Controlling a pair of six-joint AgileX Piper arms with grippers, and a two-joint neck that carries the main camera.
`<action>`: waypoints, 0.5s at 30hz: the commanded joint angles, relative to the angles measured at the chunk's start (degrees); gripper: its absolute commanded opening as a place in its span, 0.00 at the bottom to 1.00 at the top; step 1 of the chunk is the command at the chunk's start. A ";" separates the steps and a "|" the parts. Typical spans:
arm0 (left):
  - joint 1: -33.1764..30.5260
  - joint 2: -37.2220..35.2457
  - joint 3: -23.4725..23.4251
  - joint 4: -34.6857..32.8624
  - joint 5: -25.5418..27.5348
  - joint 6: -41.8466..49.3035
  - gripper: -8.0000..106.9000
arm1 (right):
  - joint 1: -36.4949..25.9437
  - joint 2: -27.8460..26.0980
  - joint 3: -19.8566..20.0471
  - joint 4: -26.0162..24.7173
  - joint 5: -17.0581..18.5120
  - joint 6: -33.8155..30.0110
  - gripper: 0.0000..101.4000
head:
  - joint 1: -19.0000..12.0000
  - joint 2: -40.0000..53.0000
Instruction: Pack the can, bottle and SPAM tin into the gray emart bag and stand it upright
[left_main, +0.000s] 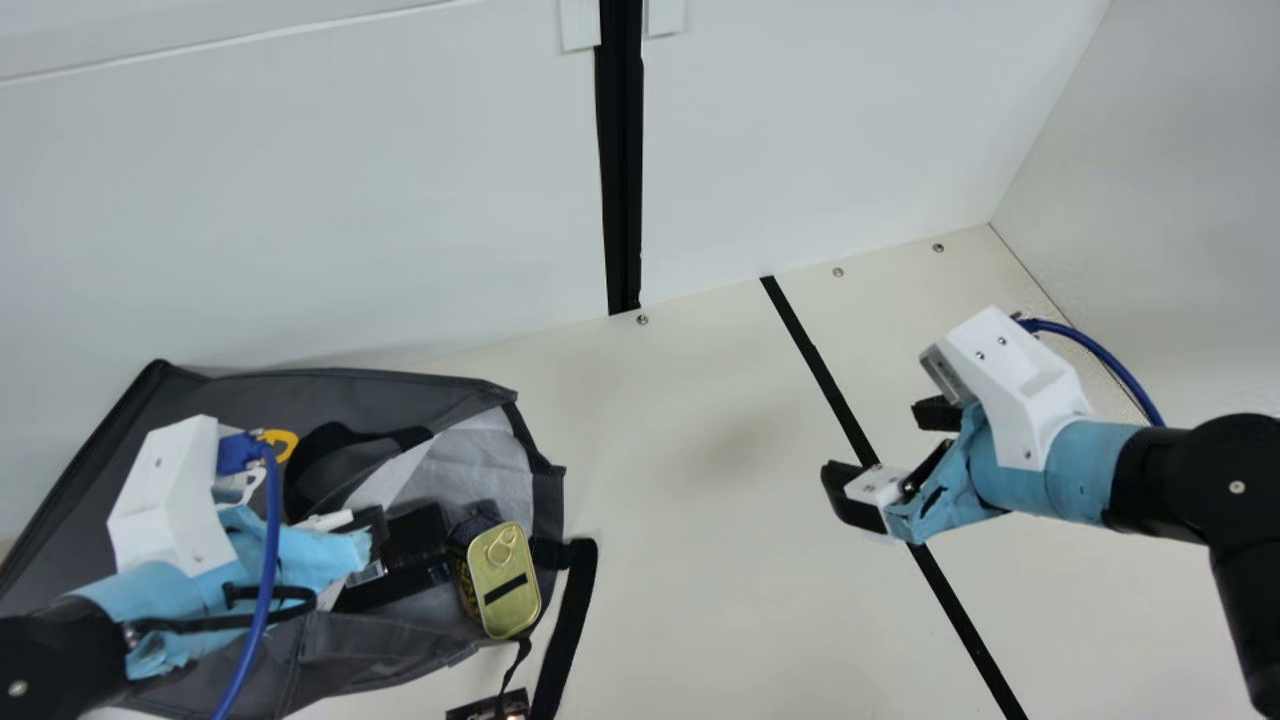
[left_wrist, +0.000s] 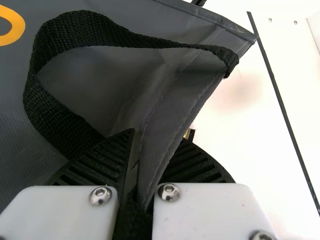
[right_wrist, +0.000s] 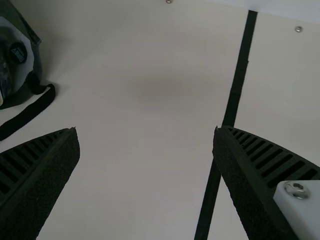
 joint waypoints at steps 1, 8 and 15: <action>0.00 0.00 0.00 0.00 0.00 0.00 0.00 | 0.40 0.82 0.54 1.33 -0.16 -2.20 0.94 | -1.30 -0.14; 0.00 0.00 0.00 0.00 0.00 0.00 0.00 | 2.53 4.28 2.15 5.68 -1.10 -8.20 0.94 | -1.30 -0.14; 0.00 0.00 0.00 0.00 0.00 0.00 0.00 | 5.09 8.24 3.20 9.91 -1.83 -13.88 0.94 | -1.30 -0.14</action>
